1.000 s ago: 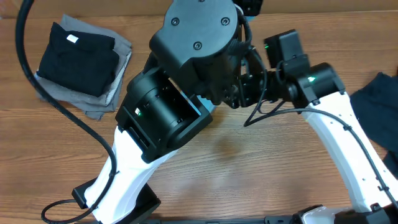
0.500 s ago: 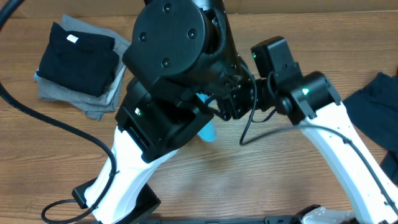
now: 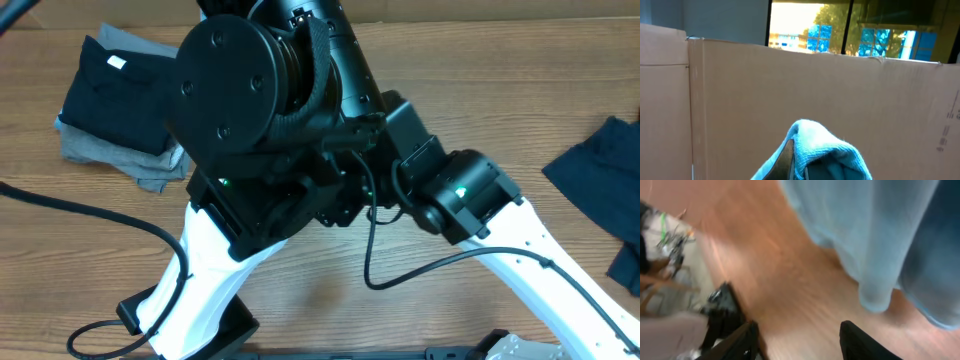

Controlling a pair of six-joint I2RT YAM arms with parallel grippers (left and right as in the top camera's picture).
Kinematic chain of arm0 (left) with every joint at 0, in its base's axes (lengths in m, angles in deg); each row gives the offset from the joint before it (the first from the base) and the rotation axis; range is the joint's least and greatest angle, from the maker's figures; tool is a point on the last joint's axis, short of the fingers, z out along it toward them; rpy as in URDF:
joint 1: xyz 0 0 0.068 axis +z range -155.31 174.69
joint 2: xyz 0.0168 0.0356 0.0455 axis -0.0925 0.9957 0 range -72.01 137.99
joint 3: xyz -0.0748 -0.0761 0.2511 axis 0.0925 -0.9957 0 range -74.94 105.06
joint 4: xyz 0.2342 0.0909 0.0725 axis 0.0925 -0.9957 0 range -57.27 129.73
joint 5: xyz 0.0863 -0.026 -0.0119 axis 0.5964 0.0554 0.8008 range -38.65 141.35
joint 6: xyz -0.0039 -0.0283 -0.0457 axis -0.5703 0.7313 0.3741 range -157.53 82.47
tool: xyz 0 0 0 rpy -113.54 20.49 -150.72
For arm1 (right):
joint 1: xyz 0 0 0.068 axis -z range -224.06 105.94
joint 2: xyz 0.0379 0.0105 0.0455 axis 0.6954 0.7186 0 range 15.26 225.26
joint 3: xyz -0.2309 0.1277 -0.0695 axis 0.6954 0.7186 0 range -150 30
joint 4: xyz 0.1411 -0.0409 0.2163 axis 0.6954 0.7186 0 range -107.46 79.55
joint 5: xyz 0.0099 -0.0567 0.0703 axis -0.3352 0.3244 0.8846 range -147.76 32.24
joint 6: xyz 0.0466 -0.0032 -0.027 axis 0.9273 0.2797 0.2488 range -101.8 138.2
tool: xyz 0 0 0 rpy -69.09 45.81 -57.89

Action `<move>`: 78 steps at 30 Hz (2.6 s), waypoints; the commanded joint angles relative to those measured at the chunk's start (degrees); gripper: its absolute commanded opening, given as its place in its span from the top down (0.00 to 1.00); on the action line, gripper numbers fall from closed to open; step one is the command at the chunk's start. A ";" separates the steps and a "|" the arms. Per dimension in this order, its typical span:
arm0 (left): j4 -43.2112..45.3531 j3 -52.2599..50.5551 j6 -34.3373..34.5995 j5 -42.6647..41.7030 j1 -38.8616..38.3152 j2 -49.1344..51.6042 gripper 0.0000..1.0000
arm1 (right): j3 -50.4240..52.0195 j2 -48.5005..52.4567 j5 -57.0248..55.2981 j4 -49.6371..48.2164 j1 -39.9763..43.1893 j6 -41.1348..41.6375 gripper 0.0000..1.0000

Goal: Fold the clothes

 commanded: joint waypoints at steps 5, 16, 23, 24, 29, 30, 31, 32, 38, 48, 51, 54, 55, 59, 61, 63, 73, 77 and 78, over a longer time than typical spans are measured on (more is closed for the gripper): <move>4.28 0.59 -2.60 -0.59 -2.25 0.11 0.94 | 0.00 3.93 -4.20 -8.15 -0.31 5.35 0.46; 5.09 0.59 -3.93 -0.57 -4.39 0.11 0.93 | -0.31 6.43 -9.73 -19.80 -0.24 5.46 0.47; 5.11 0.59 -5.70 -0.87 -3.89 0.20 0.94 | -0.31 1.07 -7.06 -15.17 -1.18 3.50 0.39; 5.09 0.59 -6.01 -1.38 -3.89 0.24 0.94 | -0.31 0.28 -6.36 -14.21 -1.33 2.34 0.39; 5.11 0.59 -5.97 -1.86 -3.89 0.46 0.93 | -0.31 -3.37 -1.92 -11.15 -1.97 0.57 0.38; 5.11 0.59 -5.97 -1.86 -3.89 0.48 0.94 | -0.31 -3.74 -0.87 -10.99 -2.16 0.57 0.39; 5.11 0.59 -5.99 -1.84 -3.89 0.52 0.93 | -0.31 -4.09 0.00 -10.84 -2.82 0.59 0.38; 5.11 0.59 -5.99 -1.84 -3.89 0.52 0.93 | -0.31 -4.09 -0.26 -10.73 -3.32 0.57 0.38; 5.18 0.59 -5.95 -1.86 -3.91 0.52 0.93 | -0.26 -1.97 -2.60 -12.48 -5.73 3.65 0.41; 5.18 0.59 -5.95 -1.84 -3.91 0.52 0.93 | -0.26 2.32 -22.10 -19.12 -7.63 17.55 0.41; 5.38 0.59 -5.81 -1.86 -3.91 0.52 0.93 | -0.26 2.32 -28.11 -20.63 -8.52 20.48 0.40; 5.38 0.59 -5.27 -2.05 -3.91 0.52 0.93 | -0.26 2.32 -27.85 -21.81 -8.90 20.61 0.39; 5.38 0.59 -5.27 -2.08 -3.91 0.52 0.93 | -0.26 2.32 -28.00 -21.90 -9.03 20.63 0.41; 5.38 0.59 -5.07 -2.05 -3.91 0.52 0.93 | -0.26 2.32 -30.80 -21.73 -9.29 23.17 0.51; 5.38 0.59 -5.09 -2.08 -3.91 0.52 0.93 | -0.26 2.32 -31.45 -21.53 -9.29 23.17 0.75; 5.38 0.59 -5.25 -2.03 -3.89 0.52 0.92 | -0.26 2.19 -32.50 -19.93 -9.25 22.73 0.85; 5.75 0.61 -7.48 2.73 -1.38 0.42 0.85 | -0.28 -1.22 -43.08 -5.20 -3.48 25.46 0.96; 5.73 0.61 -7.48 7.63 0.68 0.33 0.83 | -0.28 -5.18 -42.12 -2.71 3.89 25.22 0.96; 5.70 0.61 -7.48 8.50 1.09 0.33 0.82 | -0.28 -6.25 -41.27 -2.69 5.42 24.02 0.96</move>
